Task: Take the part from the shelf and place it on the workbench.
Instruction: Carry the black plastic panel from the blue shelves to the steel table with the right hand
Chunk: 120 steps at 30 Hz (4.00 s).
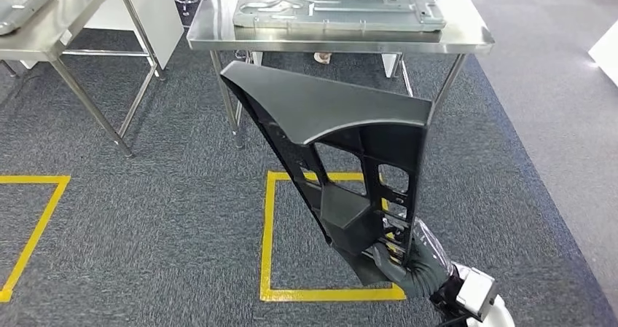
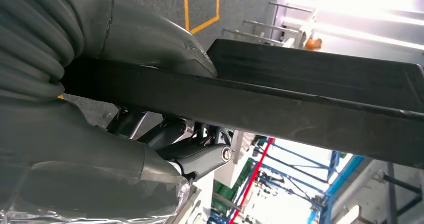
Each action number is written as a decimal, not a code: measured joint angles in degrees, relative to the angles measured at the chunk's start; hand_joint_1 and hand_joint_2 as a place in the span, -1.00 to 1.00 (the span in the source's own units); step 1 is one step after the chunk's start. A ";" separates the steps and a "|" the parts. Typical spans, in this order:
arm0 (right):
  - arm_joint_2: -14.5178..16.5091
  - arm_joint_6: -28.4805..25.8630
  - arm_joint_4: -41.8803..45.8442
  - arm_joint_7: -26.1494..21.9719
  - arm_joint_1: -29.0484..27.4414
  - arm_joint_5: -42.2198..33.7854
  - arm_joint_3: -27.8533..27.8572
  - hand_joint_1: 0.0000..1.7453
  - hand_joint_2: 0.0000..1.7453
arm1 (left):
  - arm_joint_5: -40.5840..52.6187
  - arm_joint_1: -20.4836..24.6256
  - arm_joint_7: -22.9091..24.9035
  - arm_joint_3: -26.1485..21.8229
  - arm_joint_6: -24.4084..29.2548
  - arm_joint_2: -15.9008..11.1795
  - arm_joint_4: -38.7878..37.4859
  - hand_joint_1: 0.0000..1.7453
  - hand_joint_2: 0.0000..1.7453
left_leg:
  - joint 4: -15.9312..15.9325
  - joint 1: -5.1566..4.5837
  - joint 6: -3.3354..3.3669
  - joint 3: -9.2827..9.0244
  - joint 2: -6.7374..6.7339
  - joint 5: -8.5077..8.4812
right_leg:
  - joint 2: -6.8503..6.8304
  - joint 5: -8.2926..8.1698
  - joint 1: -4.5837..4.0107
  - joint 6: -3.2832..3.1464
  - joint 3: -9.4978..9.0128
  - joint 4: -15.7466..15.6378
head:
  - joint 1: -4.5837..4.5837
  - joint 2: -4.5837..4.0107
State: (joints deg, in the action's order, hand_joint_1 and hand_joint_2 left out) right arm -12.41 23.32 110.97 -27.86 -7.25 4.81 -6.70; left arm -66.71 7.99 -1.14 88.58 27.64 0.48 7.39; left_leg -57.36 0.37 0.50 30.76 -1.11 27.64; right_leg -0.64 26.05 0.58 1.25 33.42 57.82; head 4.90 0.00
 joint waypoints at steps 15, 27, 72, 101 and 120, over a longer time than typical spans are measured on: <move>0.15 -0.53 2.05 0.47 -3.11 0.33 0.49 1.00 1.00 | 0.19 0.21 -1.06 0.05 -1.99 0.17 0.00 -1.00 1.00 | -0.96 0.09 -0.66 1.55 0.91 -0.54 | 1.79 0.74 -0.20 -1.02 -0.87 0.00 | 0.01 0.00; -0.27 0.32 1.88 2.00 -2.11 -0.63 0.95 1.00 1.00 | -0.21 0.03 -1.17 0.03 -2.07 1.33 0.00 -1.00 1.00 | -0.09 0.19 1.04 0.43 0.67 -0.41 | 0.83 2.60 0.35 0.99 4.06 8.89 | 0.00 0.00; -0.33 0.23 0.91 2.26 2.45 -0.66 0.93 1.00 1.00 | -1.66 1.18 -0.98 -0.23 -2.25 2.99 0.00 -1.00 1.00 | -13.56 -0.09 -1.23 7.19 1.01 3.63 | 0.80 1.78 0.05 -2.06 -2.26 -0.29 | 0.02 0.00; -0.96 -0.41 1.73 1.75 0.24 -1.38 0.89 1.00 1.00 | -1.68 0.76 -1.21 -0.17 -1.95 3.49 0.00 -1.00 1.00 | -16.88 -0.04 -1.69 7.33 1.15 7.61 | 0.65 1.47 0.02 -2.07 -0.65 0.61 | 0.00 0.00; -1.05 -0.55 3.27 1.22 -1.93 -1.04 1.22 1.00 1.00 | -1.85 0.01 -0.56 -0.05 -1.87 3.51 0.00 -1.00 1.00 | 0.42 0.20 0.40 -2.54 1.41 1.82 | 0.59 -0.35 1.03 1.51 3.42 5.30 | -0.01 0.00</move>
State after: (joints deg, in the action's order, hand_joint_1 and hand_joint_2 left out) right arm -13.46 22.76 114.25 -26.63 -9.18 3.76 -5.48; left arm -68.56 7.99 -1.70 88.52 25.77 3.99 7.39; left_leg -56.94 0.58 0.90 28.22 0.30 29.45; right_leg -0.05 25.70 1.61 2.75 36.84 63.11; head 4.89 0.00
